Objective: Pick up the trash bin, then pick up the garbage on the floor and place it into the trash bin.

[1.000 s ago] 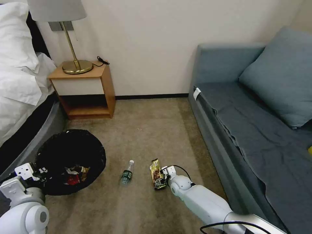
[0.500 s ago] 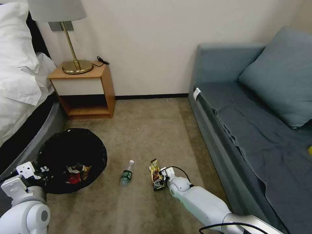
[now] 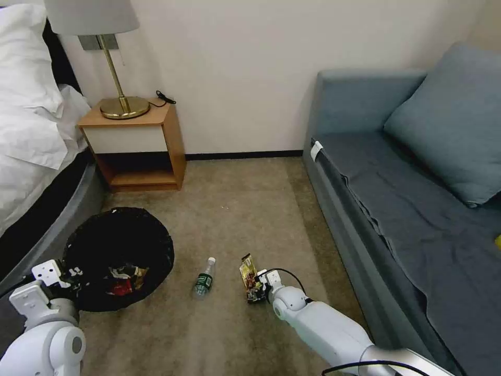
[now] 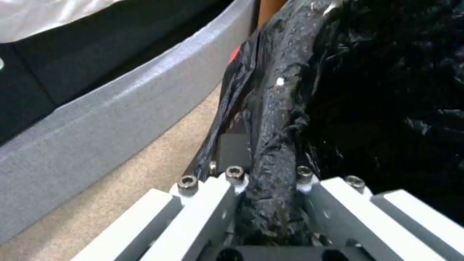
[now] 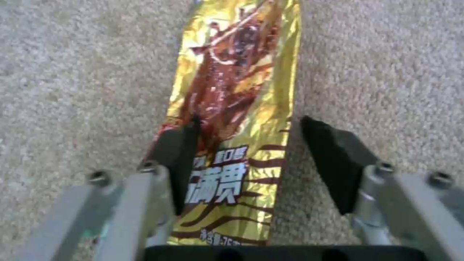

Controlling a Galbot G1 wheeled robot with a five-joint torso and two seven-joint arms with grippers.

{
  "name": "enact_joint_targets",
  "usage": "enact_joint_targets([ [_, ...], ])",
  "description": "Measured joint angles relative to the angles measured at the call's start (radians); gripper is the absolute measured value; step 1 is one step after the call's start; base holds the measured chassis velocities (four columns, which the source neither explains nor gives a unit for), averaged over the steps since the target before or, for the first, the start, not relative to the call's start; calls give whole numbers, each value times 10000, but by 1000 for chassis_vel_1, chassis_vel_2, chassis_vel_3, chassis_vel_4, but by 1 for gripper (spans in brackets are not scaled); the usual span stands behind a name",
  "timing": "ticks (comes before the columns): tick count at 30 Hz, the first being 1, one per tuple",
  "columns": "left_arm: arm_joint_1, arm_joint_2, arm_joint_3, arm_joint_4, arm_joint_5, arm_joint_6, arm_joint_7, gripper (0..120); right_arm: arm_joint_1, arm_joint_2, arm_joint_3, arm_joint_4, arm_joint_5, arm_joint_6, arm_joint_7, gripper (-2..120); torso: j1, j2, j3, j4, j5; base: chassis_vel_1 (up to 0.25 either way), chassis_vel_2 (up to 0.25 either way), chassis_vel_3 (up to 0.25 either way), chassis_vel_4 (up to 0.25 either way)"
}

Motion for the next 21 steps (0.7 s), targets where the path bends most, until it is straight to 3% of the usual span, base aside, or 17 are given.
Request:
enact_joint_targets([
  [4, -41, -15, 69, 63, 71, -14, 8, 2, -41, -80, -19, 105, 1, 34, 16, 33, 0, 1, 0, 0, 0, 0, 0, 0, 0],
  [8, -54, -14, 76, 75, 80, -15, 16, 2, -58, -121, -32, 180, 16, 38, 28, 25, 0, 0, 0, 0, -1, 0, 0, 0, 0],
  [12, -76, -6, 88, 77, 82, -15, 23, 2, -116, -359, -88, 728, 371, 0, 69, 5, 0, 0, 0, -1, -1, 0, 0, 0, 0],
  [15, -86, -14, 105, 91, 85, -15, 23, 2, -153, -511, -90, 1065, 554, -23, 81, 0, 0, 0, 0, -1, -2, 0, 0, 0, 0],
  [21, -95, -41, 161, 135, 98, -15, 26, 2, -240, -690, -17, 1618, 858, -35, 199, 0, 0, 0, 1, -2, -2, 0, 0, 0, 0],
])
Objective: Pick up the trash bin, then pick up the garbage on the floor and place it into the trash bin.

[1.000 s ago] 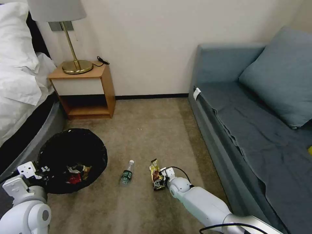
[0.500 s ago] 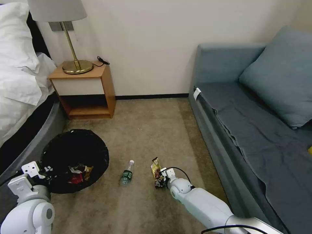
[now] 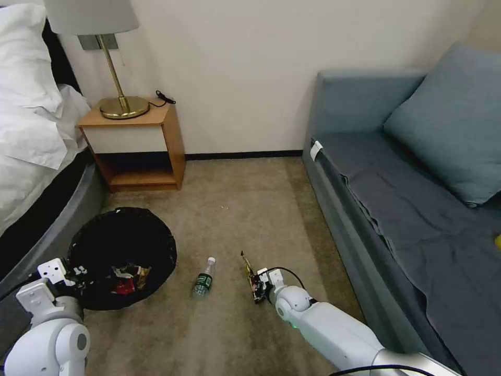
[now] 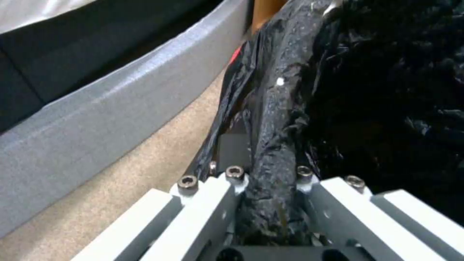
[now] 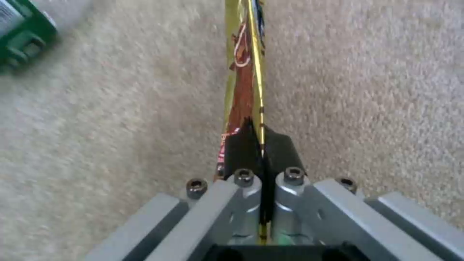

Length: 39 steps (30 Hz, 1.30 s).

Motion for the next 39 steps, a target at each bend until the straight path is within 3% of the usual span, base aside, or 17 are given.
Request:
enact_joint_targets([
  [13, 1, 1, 69, 20, -1, 8, -2, 2, -49, -455, 420, 1282, 456, -45, 245, 0, 0, 0, 0, 1, 1, 0, 0, 0, 0],
  [15, 0, 4, 101, 31, -2, 12, -3, 2, -40, -668, 619, 1867, 645, -84, 349, 0, 0, 0, 0, 2, 2, 0, 0, 0, 0],
  [17, -32, -12, 240, 71, 9, 33, -17, 2, 250, -1408, 1158, 3703, 1067, -139, 683, 0, 0, 0, 0, -1, 1, 0, 0, 0, 0],
  [20, -40, -21, 373, 123, 46, 40, -20, 2, 636, -1644, 1362, 5133, 1732, -335, 1067, 0, 0, 0, -1, 0, 0, 0, 0, 0, 0],
  [23, -52, -77, 575, 196, 173, 42, -44, 2, 1219, -978, 937, 7315, 3099, -533, 2173, 0, 0, 0, 0, 1, 1, 0, 0, 0, 0],
  [26, -57, -117, 639, 197, 219, 42, -51, 2, 1512, -303, 171, 7609, 3295, -214, 2569, 0, 0, 0, -1, 2, -1, 0, 0, 0, 0],
  [28, -60, -163, 668, 153, 241, 42, -57, 2, 1770, 370, -843, 7550, 3410, -10, 2992, 0, 0, 0, 0, 5, -2, 0, 0, 0, 0],
  [39, -81, -318, 709, -65, 256, 60, -77, 2, 1491, 1226, -2480, 6613, 2742, 199, 3313, 0, -1, 0, 0, 2, -1, 0, 0, 0, 0],
])
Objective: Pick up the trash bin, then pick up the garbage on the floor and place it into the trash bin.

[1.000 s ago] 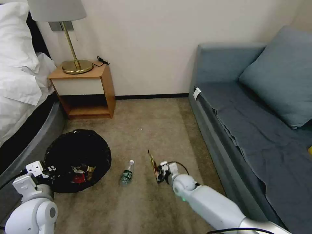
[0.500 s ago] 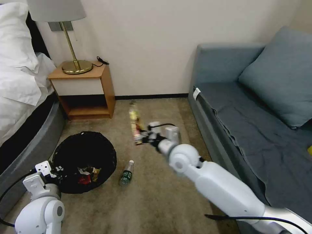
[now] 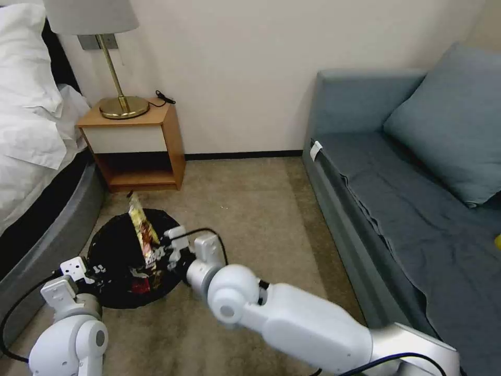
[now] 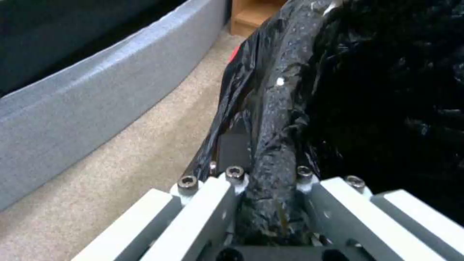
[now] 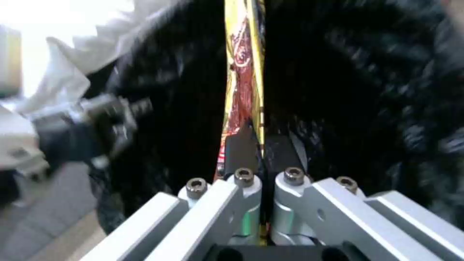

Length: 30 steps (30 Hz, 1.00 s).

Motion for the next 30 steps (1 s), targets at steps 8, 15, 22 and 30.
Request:
enact_joint_targets([
  [8, 66, -104, 113, -115, 118, 4, 0, 2, -6, 197, -174, -261, -200, 13, -35, 22, 0, 1, 0, 0, 0, 0, 0, 0, 0],
  [15, 118, -108, 114, -188, 126, 3, 5, 2, 16, -80, 180, -39, -435, 67, -174, 52, 0, 0, 0, -1, 1, 0, 0, 0, 0],
  [22, 108, -88, 89, -197, 113, 4, 9, 2, -110, -400, 859, 468, -856, 159, -388, 76, 1, 0, 0, -2, 2, 0, 0, 0, 0],
  [30, 83, 23, -109, -232, -31, 3, 15, 2, -493, -1073, 2366, 857, -2737, 1005, -1229, 99, 0, 1, 0, 1, 3, 0, 0, 0, 0],
])
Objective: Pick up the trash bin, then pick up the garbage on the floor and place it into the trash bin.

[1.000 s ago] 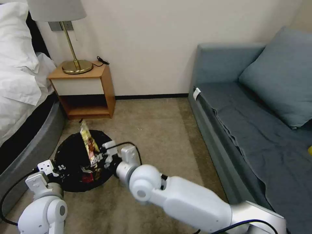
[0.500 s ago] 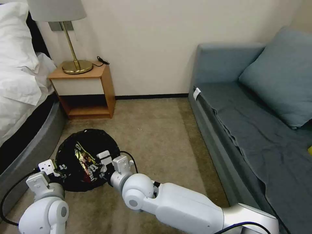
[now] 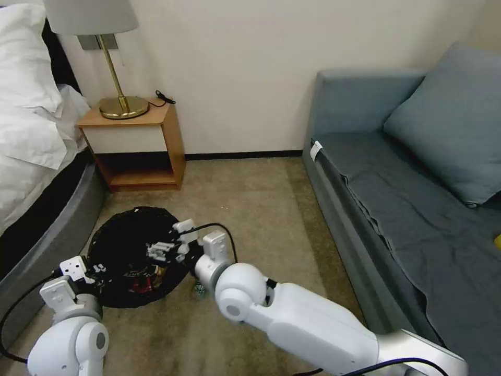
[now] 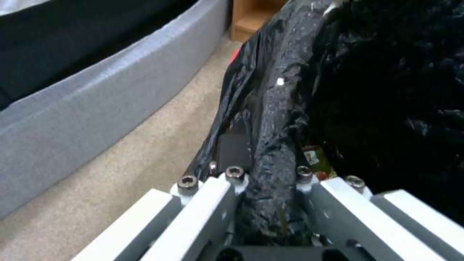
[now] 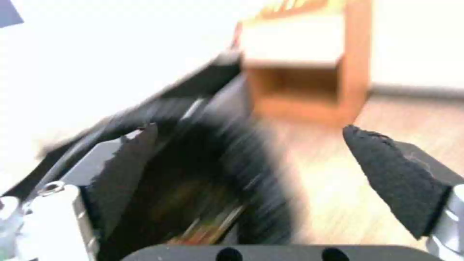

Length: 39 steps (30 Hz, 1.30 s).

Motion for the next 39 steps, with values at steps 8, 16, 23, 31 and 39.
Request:
enact_joint_targets([
  [8, -79, 59, -154, 44, -73, -1, 24, 2, -1693, -1406, 2742, 1379, -2295, 1062, -742, 100, 0, 0, 0, -2, 2, 0, 0, 0, 0],
  [16, -121, 77, -254, 86, -137, -21, 57, 2, -4397, -2026, 5657, 3292, -3745, 691, -164, 100, 0, 0, 0, -4, 0, 0, 0, 0, 0],
  [23, -162, 96, -427, 133, -289, -58, 73, 2, -7189, -1089, 6493, 4272, -5148, 1147, -333, 100, 0, 0, -1, -4, -2, 0, 0, 0, 0],
  [31, -147, 98, -508, 10, -384, -59, 77, 2, -7606, -757, 6300, 3931, -5543, 1786, -757, 100, 0, 0, -1, -1, -3, 0, 0, 0, 0],
  [39, -105, 110, -674, -67, -510, -52, 75, 2, -7465, -743, 6154, 3789, -5483, 1830, -805, 100, -1, 0, -1, -1, -2, -51, 53, 48, -48],
])
